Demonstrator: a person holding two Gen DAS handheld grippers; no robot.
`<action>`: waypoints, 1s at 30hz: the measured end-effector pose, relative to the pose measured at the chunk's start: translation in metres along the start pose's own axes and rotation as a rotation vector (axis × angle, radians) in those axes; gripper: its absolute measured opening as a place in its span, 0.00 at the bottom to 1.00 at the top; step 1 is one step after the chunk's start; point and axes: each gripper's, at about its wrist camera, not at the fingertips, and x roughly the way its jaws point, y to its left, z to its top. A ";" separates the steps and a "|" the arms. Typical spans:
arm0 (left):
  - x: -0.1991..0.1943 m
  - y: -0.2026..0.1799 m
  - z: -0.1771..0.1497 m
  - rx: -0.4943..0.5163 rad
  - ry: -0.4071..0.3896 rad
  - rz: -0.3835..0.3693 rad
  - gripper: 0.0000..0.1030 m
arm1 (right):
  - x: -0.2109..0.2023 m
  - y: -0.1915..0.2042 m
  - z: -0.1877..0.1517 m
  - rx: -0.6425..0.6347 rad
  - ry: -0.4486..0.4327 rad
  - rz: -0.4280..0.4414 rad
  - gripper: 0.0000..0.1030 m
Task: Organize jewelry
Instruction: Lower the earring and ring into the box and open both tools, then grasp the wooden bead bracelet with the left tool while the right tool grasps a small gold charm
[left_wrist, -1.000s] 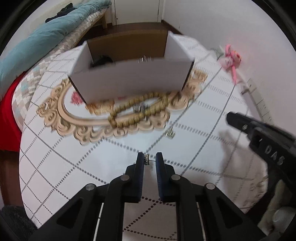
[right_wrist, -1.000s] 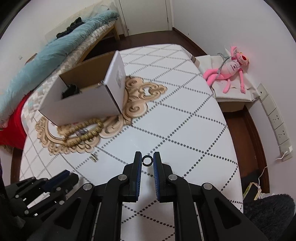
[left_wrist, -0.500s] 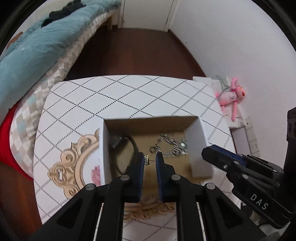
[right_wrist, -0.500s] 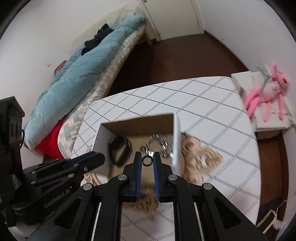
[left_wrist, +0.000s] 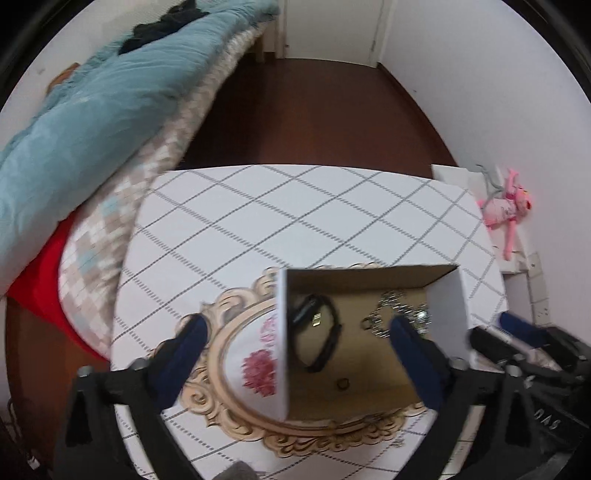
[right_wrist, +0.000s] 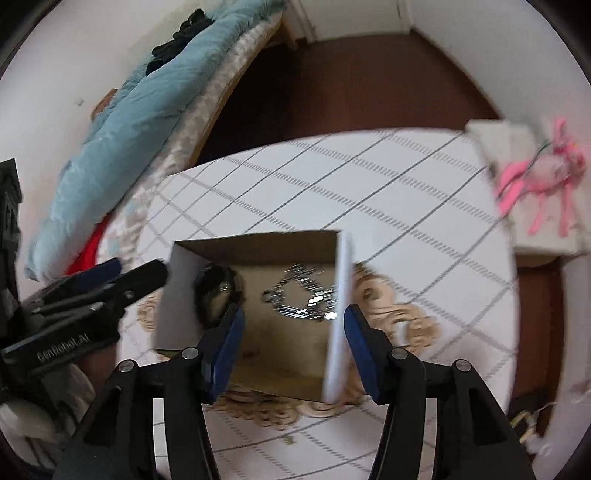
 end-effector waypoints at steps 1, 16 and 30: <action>-0.002 0.003 -0.007 -0.002 -0.014 0.029 1.00 | -0.002 0.001 -0.002 -0.013 -0.008 -0.045 0.61; -0.043 0.004 -0.041 0.006 -0.145 0.100 1.00 | -0.040 0.019 -0.025 -0.066 -0.124 -0.244 1.00; -0.012 0.024 -0.128 0.014 -0.033 0.202 1.00 | -0.017 0.023 -0.109 -0.028 -0.060 -0.145 1.00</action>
